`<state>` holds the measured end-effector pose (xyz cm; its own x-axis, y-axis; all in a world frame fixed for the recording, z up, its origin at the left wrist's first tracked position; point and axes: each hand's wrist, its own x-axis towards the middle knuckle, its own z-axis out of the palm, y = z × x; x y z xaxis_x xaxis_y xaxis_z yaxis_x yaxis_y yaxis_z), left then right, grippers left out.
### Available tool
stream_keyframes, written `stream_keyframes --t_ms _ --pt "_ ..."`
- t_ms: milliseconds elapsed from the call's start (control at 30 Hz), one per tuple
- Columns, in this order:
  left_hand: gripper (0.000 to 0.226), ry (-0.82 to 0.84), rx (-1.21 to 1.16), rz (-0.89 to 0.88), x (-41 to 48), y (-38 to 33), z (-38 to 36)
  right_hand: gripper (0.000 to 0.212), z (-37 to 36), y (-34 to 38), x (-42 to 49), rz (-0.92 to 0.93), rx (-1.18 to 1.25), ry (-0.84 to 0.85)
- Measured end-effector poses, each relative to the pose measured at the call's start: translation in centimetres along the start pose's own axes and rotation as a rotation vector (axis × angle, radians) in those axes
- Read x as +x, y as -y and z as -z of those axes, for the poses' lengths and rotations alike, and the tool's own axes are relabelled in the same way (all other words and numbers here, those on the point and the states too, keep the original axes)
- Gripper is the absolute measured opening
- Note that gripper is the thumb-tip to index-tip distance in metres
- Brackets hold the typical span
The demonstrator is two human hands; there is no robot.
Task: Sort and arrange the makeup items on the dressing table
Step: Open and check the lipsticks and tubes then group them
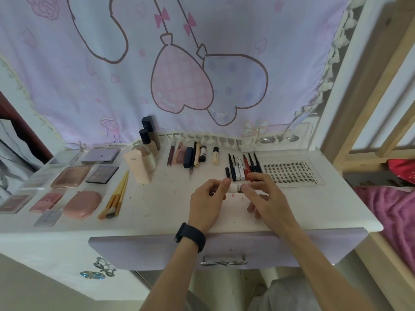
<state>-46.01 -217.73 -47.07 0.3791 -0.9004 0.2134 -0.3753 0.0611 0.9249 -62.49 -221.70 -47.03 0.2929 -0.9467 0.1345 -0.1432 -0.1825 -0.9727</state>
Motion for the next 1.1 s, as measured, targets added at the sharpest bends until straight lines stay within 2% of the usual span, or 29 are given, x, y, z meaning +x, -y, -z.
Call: stream_keyframes --t_ms 100,200,267,300,467,600,733,933,1100 --pt "0.038 0.003 0.009 -0.004 0.06 0.09 0.04 0.031 -0.29 -0.03 0.12 -0.019 -0.094 0.002" --pt "0.037 0.003 0.008 -0.002 0.09 0.07 -0.02 0.006 -0.23 -0.29 -0.03 0.018 -0.046 -0.018" --pt "0.039 -0.005 -0.003 0.004 0.10 0.07 -0.05 0.028 -0.04 -0.36 -0.18 0.030 -0.003 -0.015" --pt "0.039 -0.006 -0.006 0.005 0.09 0.08 -0.05 0.033 0.01 -0.25 -0.20 0.027 0.009 -0.011" --pt "0.040 -0.007 -0.008 0.005 0.08 0.32 0.05 0.030 -0.33 0.26 -0.11 -0.017 -0.077 -0.003" --pt "0.038 -0.005 0.005 0.003 0.24 0.33 -0.11 0.011 -0.38 -0.22 -0.25 0.035 -0.026 -0.075" --pt "0.045 -0.003 -0.008 0.008 0.32 0.48 -0.03 0.016 -0.31 -0.27 -0.36 0.056 0.029 -0.135" --pt "0.049 0.012 -0.007 0.018 0.37 0.47 -0.04 0.011 -0.51 -0.41 -0.54 0.111 -0.057 -0.142" --pt "0.052 0.020 -0.066 0.053 0.53 0.70 0.19 0.013 -0.33 -0.43 -0.67 0.118 -0.008 -0.188"
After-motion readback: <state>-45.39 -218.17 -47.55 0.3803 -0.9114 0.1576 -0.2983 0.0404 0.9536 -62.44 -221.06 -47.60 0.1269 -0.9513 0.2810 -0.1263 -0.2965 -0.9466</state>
